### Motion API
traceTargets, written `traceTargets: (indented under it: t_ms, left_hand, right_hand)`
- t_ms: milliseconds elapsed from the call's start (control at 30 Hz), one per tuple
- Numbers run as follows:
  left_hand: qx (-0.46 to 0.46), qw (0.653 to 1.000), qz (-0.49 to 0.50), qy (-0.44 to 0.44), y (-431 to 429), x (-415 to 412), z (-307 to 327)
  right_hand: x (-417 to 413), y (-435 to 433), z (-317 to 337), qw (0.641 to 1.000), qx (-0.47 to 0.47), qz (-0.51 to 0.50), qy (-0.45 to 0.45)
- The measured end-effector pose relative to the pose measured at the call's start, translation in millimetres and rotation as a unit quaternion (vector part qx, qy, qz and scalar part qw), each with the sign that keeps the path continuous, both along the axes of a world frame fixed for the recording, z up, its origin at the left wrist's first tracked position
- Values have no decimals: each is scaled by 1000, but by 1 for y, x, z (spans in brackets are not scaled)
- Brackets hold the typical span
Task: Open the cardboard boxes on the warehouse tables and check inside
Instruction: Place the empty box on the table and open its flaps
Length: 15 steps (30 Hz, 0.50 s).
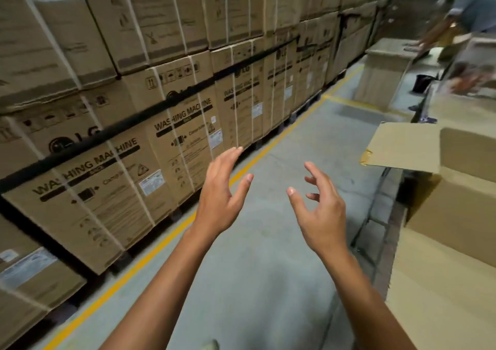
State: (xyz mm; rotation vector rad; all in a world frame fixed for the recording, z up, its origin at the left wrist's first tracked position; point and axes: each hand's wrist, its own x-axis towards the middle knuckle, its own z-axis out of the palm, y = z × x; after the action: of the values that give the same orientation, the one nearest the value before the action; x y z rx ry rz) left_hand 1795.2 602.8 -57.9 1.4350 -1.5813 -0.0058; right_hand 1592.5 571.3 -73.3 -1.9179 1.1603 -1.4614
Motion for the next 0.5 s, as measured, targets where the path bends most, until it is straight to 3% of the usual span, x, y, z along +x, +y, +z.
traceTargets:
  t_ms: [233, 500]
  left_hand:
    - [-30, 989, -146, -9, -175, 6, 2]
    - [-46, 948, -313, -32, -347, -10, 34]
  right_hand:
    - [3, -111, 9, 991, -29, -133, -3]
    - [-2, -208, 39, 947, -58, -316, -4]
